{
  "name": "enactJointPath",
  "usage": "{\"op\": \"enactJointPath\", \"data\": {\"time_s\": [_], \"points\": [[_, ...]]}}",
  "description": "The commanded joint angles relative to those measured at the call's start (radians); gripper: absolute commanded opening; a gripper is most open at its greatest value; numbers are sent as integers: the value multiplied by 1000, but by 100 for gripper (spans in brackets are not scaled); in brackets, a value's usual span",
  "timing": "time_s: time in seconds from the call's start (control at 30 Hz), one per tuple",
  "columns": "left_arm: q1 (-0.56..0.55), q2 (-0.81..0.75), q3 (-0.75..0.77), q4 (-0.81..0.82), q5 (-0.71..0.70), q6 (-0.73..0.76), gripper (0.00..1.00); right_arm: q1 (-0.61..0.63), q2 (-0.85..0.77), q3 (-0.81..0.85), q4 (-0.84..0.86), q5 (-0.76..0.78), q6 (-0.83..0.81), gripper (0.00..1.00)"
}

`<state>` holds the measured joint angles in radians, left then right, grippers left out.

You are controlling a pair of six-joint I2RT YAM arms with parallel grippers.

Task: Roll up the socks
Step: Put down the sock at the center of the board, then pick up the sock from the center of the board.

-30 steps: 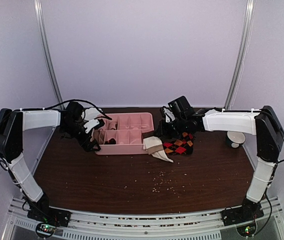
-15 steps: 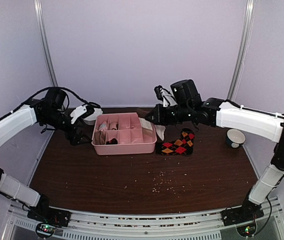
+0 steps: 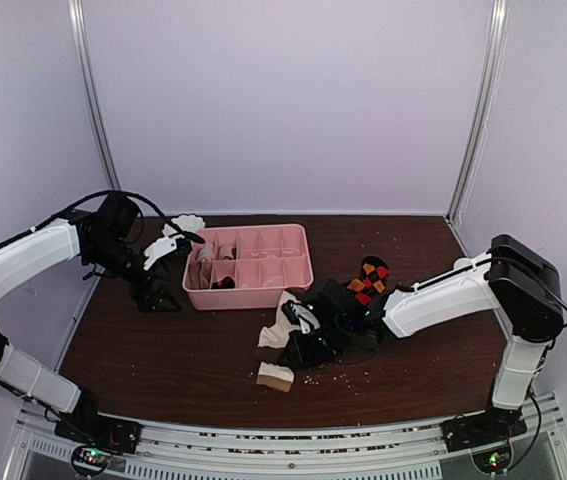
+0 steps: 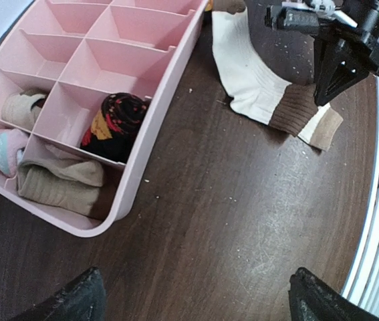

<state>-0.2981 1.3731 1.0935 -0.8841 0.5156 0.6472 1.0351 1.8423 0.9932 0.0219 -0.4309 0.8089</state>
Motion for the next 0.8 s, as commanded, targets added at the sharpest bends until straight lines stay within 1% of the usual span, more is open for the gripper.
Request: {"op": "enactJointPath", "data": {"time_s": [0.0,0.07,0.2,0.3,0.33,0.37,0.4,0.47,0.5,0.63,0.77], "points": [[-77,-16,-30,-9,-2,56,98,21,5,-56,197,-10,138,0],[-128,-8,-34,3,-20,57,98,20,14,-58,203,9,147,0],[-237,28,-33,47,-70,47,98,19,30,-37,147,48,114,0],[-324,58,-24,82,-119,45,98,18,-3,-46,49,162,62,0],[-342,68,-18,86,-122,45,98,16,-15,-51,21,201,46,2],[-356,79,-9,86,-117,46,98,15,-23,-53,-2,226,33,8],[-366,90,-2,86,-113,44,98,15,-28,-56,-13,240,22,18],[-386,107,6,84,-110,47,98,21,-35,-54,-36,249,0,43],[-393,112,7,85,-113,52,98,28,-44,-56,-53,264,-13,48],[-396,128,22,71,-111,48,98,79,-154,-93,-142,423,-106,57],[-386,129,22,45,-120,45,98,164,-285,-172,-166,610,-232,61]]}}
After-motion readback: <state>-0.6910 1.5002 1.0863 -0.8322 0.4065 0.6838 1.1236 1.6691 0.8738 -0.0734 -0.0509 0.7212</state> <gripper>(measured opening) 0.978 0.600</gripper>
